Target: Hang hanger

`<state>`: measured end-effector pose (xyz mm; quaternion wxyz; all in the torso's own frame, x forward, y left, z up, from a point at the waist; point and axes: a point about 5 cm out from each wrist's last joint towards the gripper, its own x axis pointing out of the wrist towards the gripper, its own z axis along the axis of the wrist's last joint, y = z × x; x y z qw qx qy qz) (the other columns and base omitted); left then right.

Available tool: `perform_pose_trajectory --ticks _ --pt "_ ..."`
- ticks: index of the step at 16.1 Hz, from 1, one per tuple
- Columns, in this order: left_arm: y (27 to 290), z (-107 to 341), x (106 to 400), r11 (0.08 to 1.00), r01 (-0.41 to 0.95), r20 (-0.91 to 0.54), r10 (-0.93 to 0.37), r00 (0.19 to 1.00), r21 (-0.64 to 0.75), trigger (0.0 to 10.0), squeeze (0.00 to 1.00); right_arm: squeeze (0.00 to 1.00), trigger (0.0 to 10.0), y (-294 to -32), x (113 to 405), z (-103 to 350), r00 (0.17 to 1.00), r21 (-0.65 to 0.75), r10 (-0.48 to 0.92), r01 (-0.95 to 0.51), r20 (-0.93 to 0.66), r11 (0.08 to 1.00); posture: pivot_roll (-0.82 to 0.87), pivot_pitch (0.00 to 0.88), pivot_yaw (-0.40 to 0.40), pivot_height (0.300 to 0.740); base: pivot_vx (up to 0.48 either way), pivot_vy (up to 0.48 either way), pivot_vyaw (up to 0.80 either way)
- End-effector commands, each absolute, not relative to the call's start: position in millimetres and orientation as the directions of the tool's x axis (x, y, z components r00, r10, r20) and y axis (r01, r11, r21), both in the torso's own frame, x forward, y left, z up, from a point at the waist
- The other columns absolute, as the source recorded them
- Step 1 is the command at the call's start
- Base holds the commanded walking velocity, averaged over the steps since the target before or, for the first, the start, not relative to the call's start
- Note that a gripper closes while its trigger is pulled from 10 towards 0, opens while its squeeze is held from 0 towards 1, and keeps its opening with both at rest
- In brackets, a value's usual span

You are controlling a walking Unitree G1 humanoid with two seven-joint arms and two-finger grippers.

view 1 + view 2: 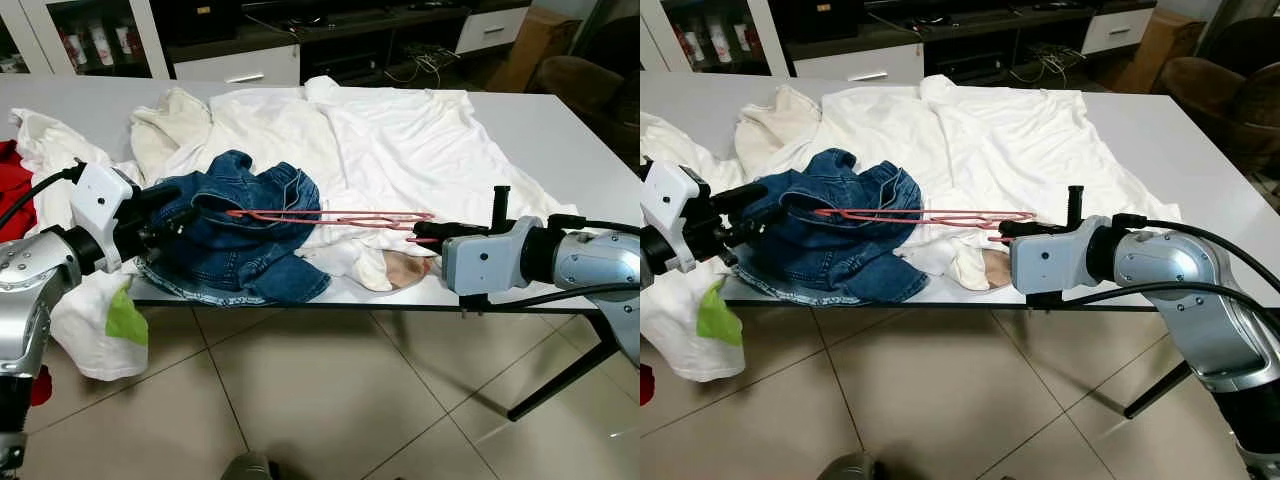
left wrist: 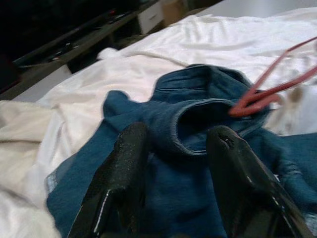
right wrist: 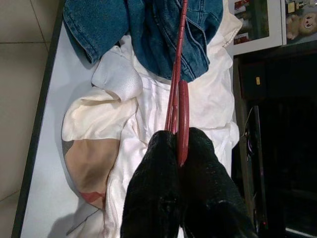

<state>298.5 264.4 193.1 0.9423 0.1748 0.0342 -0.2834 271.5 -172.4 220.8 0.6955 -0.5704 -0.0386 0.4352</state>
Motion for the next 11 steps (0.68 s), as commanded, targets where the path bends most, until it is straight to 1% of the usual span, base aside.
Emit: perform_pose_trajectory --ticks 1,5,11 --pt "266 196 302 0.798 0.511 -0.136 -0.495 0.858 0.319 10.0 0.0 0.0 10.0 -172 272 221 0.618 -0.829 0.647 -0.558 -0.446 -0.038 0.13 0.005 -0.004 0.74 0.0 0.0 0.0" --pt "263 189 307 0.806 0.506 -0.136 -0.489 0.862 0.307 10.0 0.0 0.0 10.0 -173 272 222 0.619 -0.829 0.646 -0.557 -0.447 -0.04 0.13 0.002 -0.005 0.74 0.0 0.0 0.0" --pt "247 182 317 0.786 0.552 -0.141 -0.535 0.833 0.278 10.0 0.0 0.0 10.0 -171 271 222 0.619 -0.832 0.652 -0.553 -0.439 -0.035 0.13 0.004 0.004 0.74 0.0 0.0 0.0"
